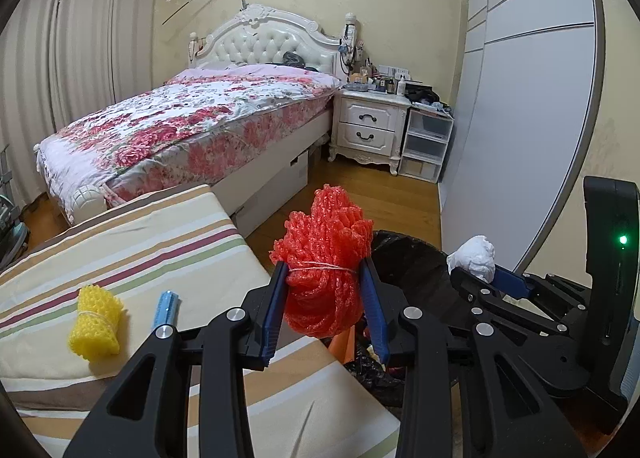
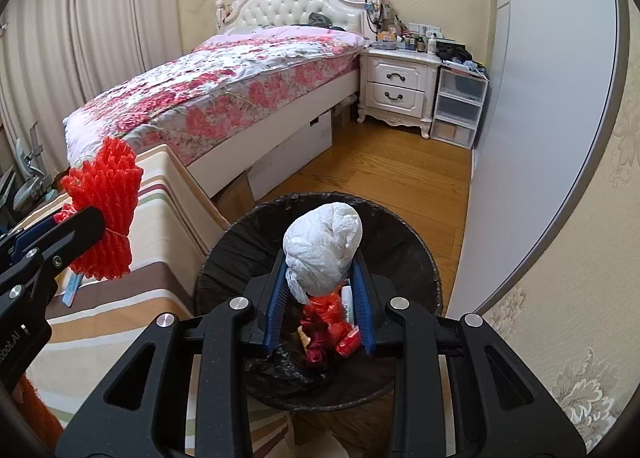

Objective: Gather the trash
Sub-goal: 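Open the right gripper over the bin while the left gripper releases the red net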

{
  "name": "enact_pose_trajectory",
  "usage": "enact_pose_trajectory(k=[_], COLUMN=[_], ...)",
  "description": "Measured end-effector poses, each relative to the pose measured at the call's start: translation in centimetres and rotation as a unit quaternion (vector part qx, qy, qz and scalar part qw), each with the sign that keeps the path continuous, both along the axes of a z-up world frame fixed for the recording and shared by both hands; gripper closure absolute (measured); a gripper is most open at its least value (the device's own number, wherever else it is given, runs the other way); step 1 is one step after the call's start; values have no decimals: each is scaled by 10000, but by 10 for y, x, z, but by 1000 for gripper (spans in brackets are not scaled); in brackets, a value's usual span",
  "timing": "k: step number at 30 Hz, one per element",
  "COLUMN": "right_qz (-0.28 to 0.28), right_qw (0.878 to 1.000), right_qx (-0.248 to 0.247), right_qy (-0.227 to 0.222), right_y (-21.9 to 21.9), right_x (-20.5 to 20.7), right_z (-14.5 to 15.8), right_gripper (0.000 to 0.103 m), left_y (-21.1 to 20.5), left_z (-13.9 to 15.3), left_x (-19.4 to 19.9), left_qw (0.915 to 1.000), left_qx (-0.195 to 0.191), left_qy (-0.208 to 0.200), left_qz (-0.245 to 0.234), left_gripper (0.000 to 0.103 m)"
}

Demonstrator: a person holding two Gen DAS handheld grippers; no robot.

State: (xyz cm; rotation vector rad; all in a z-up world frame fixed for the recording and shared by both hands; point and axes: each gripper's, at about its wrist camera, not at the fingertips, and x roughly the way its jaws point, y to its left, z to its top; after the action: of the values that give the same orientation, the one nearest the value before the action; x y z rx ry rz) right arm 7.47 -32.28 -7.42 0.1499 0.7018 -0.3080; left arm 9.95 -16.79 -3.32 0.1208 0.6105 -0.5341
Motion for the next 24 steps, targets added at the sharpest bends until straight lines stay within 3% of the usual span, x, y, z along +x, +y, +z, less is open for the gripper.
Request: enact_pose_trajectory(k=[9, 11, 13, 16, 24], right_qz=[-190, -206, -258, -325, -434], right_qw=[9998, 9997, 9996, 9994, 9990], right_qx=[93, 104, 92, 101, 128], right_qy=[53, 45, 17, 4, 48], right_y=[-20, -22, -23, -27, -30], right_x=[9, 10, 11, 10, 7], right_z=[-11, -13, -14, -16, -21], right_gripper=[72, 71, 59, 55, 50], left_y=[-30, -34, -36, -33, -24], left_z=[-18, -23, -26, -29, -26], left_x=[9, 13, 17, 20, 17], left_qw=[9994, 9991, 9989, 9989, 9983], left_qx=[311, 392, 436, 439, 509], left_qy=[48, 118, 160, 176, 125], left_qz=[-157, -113, -44, 55, 242], left_gripper=[65, 59, 45, 36, 29])
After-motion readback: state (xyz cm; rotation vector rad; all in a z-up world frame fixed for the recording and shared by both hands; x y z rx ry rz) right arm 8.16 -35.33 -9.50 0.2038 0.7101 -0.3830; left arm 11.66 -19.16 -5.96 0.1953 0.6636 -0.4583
